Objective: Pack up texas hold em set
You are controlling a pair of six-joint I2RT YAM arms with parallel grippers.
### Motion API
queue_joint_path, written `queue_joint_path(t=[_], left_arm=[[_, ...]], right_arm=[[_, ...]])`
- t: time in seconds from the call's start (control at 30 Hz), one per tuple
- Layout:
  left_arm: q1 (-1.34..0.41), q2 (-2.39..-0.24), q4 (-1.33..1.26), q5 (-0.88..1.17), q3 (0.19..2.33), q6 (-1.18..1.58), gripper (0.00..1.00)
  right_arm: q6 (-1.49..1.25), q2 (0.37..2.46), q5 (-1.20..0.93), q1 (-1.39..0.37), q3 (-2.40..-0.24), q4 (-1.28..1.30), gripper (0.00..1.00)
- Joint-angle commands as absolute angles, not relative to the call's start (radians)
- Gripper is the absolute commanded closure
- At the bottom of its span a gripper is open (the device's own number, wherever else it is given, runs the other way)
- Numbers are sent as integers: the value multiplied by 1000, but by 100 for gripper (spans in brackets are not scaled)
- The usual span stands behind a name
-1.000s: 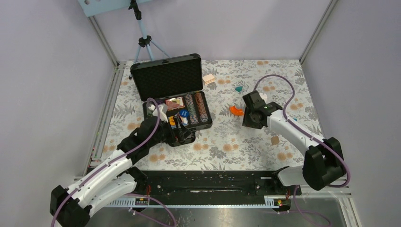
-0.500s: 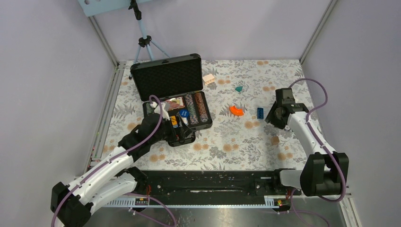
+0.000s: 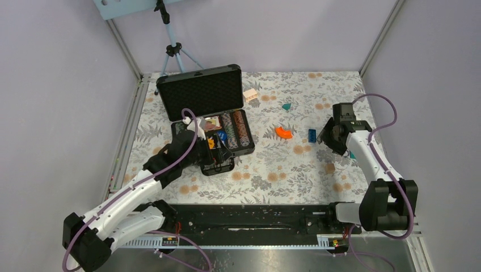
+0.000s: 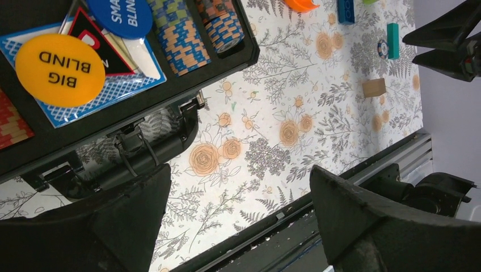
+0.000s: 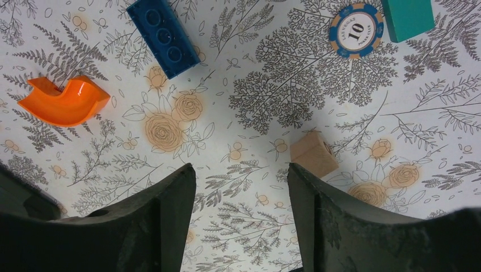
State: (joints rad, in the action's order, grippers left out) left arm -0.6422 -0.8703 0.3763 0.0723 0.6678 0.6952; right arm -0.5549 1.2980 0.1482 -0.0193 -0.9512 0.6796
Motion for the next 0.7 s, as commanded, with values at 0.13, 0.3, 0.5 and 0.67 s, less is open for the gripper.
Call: queue_joint_path(t=[0.13,0.3,0.5,0.67], left_arm=[[-638,-953,389,89,801,742,10],[-638,-977,371,88,822,800,11],[-639,-998,374,98,840,802,12],[-640,-1038,378,127,877,794,13]], right_arm=[[-596,1377,246,-62,-1017,667,25],[-581,1439,269,9,-1007,642,19],[-567,1502,206,212,-975,582,19],[-600,1596,169,240,-988,574,20]])
